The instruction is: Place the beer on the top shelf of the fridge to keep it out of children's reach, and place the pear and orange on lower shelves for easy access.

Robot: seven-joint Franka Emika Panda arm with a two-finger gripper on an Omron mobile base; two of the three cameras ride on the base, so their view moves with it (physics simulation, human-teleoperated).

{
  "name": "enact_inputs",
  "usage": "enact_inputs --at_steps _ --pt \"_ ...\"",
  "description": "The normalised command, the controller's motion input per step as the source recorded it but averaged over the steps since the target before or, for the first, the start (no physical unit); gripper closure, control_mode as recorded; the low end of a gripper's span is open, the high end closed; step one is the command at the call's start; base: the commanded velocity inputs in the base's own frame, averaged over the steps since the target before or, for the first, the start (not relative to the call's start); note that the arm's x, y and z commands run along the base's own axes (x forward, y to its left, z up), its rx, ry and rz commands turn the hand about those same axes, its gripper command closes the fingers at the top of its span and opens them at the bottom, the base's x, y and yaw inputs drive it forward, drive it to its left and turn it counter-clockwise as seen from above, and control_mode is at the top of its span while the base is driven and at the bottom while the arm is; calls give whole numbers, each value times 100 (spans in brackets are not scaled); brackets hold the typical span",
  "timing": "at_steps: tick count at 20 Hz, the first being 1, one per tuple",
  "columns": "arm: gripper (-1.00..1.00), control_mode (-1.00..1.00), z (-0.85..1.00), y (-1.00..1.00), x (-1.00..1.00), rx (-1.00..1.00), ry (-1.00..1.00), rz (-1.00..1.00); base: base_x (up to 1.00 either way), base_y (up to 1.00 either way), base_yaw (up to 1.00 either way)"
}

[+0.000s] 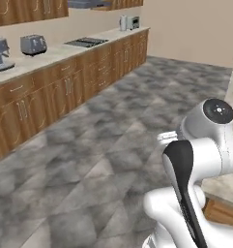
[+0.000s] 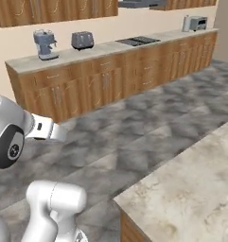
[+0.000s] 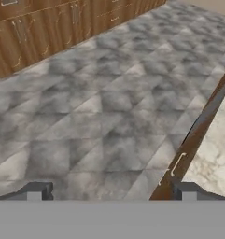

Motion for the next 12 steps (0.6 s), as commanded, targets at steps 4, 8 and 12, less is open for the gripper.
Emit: enact_inputs --at_steps 4,8,12 --pt "-100 100 0 0 0 0 0 0 49 23 -64" --pt "-100 100 0 0 0 0 0 0 49 52 -53" --pt "-100 100 0 0 0 0 0 0 46 52 -52"
